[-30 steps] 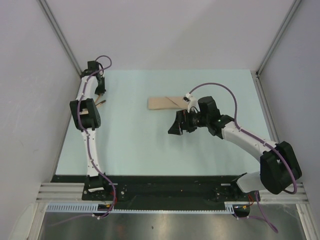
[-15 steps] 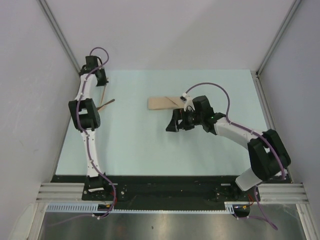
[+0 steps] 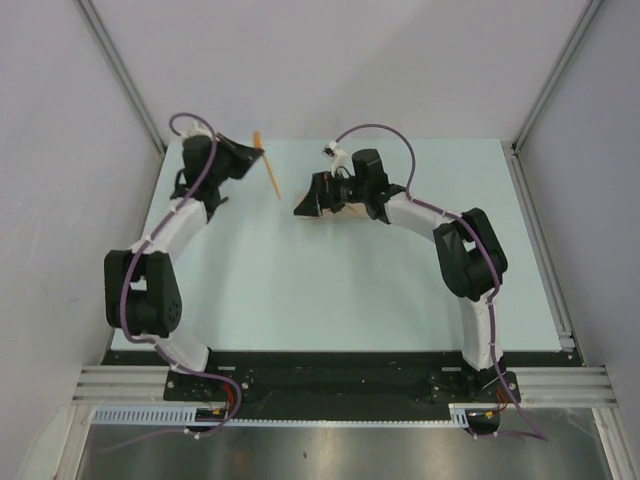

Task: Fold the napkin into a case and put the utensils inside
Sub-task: Pass from the left arm to the right

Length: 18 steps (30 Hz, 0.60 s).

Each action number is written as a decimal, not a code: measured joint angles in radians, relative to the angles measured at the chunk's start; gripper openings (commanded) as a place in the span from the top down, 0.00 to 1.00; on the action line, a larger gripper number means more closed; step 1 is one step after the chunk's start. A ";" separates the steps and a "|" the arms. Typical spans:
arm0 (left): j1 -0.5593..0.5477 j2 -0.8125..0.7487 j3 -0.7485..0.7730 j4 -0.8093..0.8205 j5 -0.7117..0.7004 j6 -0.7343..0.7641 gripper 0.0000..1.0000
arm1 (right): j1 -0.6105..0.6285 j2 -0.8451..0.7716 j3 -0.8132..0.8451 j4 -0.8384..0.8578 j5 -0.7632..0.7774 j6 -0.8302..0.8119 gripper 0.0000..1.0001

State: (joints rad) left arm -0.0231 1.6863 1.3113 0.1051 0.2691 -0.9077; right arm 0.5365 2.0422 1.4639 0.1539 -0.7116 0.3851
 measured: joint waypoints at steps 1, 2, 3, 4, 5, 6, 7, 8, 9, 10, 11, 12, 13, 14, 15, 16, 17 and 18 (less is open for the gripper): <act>-0.043 -0.034 -0.071 0.064 -0.002 -0.049 1.00 | 0.002 0.025 0.048 -0.002 -0.019 -0.008 0.00; -0.085 -0.061 -0.137 0.114 -0.002 -0.093 1.00 | 0.004 0.046 0.090 -0.001 -0.039 -0.023 0.00; -0.122 -0.077 -0.183 0.146 -0.004 -0.124 1.00 | 0.005 0.053 0.108 0.000 -0.052 -0.035 0.00; -0.159 -0.094 -0.241 0.188 -0.010 -0.160 1.00 | 0.007 0.053 0.116 0.000 -0.068 -0.051 0.02; -0.190 -0.105 -0.291 0.222 -0.013 -0.194 1.00 | 0.009 0.052 0.117 0.000 -0.082 -0.071 0.04; -0.214 -0.110 -0.336 0.261 -0.015 -0.226 1.00 | 0.011 0.051 0.118 -0.004 -0.093 -0.089 0.08; -0.231 -0.114 -0.378 0.296 -0.020 -0.256 1.00 | 0.011 0.051 0.118 -0.012 -0.106 -0.105 0.20; -0.243 -0.117 -0.414 0.325 -0.026 -0.285 1.00 | 0.011 0.051 0.118 -0.023 -0.116 -0.117 0.26; -0.253 -0.122 -0.448 0.353 -0.034 -0.312 1.00 | 0.012 0.051 0.118 -0.034 -0.126 -0.131 0.36; -0.261 -0.132 -0.483 0.382 -0.047 -0.335 1.00 | 0.014 0.051 0.118 -0.043 -0.133 -0.144 0.39; -0.267 -0.148 -0.520 0.410 -0.060 -0.356 1.00 | 0.015 0.051 0.118 -0.056 -0.144 -0.154 0.39; -0.271 -0.162 -0.545 0.424 -0.069 -0.370 1.00 | 0.016 0.050 0.118 -0.069 -0.148 -0.166 0.39; -0.276 -0.179 -0.570 0.450 -0.080 -0.383 1.00 | 0.019 0.047 0.116 -0.085 -0.150 -0.177 0.42; -0.278 -0.196 -0.588 0.468 -0.088 -0.396 1.00 | 0.022 0.042 0.108 -0.095 -0.150 -0.188 0.46; -0.280 -0.213 -0.602 0.488 -0.097 -0.405 1.00 | 0.025 0.034 0.096 -0.107 -0.147 -0.202 0.59; -0.282 -0.228 -0.612 0.503 -0.106 -0.411 1.00 | 0.027 0.026 0.087 -0.119 -0.145 -0.214 0.67; -0.284 -0.246 -0.623 0.520 -0.116 -0.416 1.00 | 0.031 0.019 0.083 -0.139 -0.142 -0.230 0.76; -0.288 -0.264 -0.635 0.529 -0.129 -0.420 1.00 | 0.037 0.012 0.083 -0.154 -0.142 -0.244 0.94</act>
State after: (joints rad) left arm -0.3115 1.4223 0.6762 0.6342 0.1402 -1.3277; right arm 0.5732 2.0544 1.5467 -0.0002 -0.8532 0.1413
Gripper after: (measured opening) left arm 0.010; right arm 0.369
